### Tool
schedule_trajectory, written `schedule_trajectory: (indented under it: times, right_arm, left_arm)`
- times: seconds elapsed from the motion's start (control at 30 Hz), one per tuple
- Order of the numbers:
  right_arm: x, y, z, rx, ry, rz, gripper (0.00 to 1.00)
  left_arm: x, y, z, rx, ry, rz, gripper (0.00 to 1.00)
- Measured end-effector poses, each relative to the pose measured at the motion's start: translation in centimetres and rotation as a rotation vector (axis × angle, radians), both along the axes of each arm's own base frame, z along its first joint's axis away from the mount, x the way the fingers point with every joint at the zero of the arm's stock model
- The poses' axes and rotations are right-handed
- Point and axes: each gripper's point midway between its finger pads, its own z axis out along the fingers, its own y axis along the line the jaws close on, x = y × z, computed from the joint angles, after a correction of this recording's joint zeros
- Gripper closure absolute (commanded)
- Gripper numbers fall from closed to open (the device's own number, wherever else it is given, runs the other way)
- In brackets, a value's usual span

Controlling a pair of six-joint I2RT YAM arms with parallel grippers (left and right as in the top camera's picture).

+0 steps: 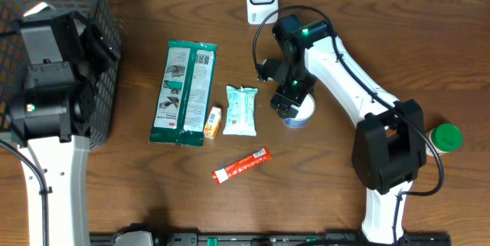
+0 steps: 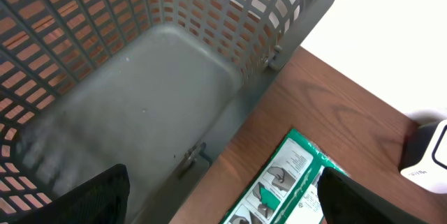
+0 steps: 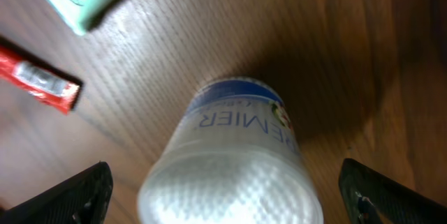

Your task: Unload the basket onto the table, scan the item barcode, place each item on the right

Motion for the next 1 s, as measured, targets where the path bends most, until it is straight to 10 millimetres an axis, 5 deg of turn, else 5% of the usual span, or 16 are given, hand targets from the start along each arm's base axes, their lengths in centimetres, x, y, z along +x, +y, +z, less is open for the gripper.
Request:
schedule_trajectory:
  times: [0.23, 0.5, 1.0]
  right_arm:
    - [-1.6, -1.3, -2.5, -0.053, 0.046, -0.013, 0.03]
    - [-0.7, -1.1, -2.7, -0.059, 0.010, -0.185, 0.03]
    - [-0.5, -1.5, -2.7, -0.074, 0.014, -0.384, 0.40]
  left_arm:
    - [0.0, 0.0, 0.0, 0.000, 0.000, 0.000, 0.16]
    - [0.0, 0.0, 0.0, 0.000, 0.000, 0.000, 0.16]
    - [0.0, 0.0, 0.0, 0.000, 0.000, 0.000, 0.16]
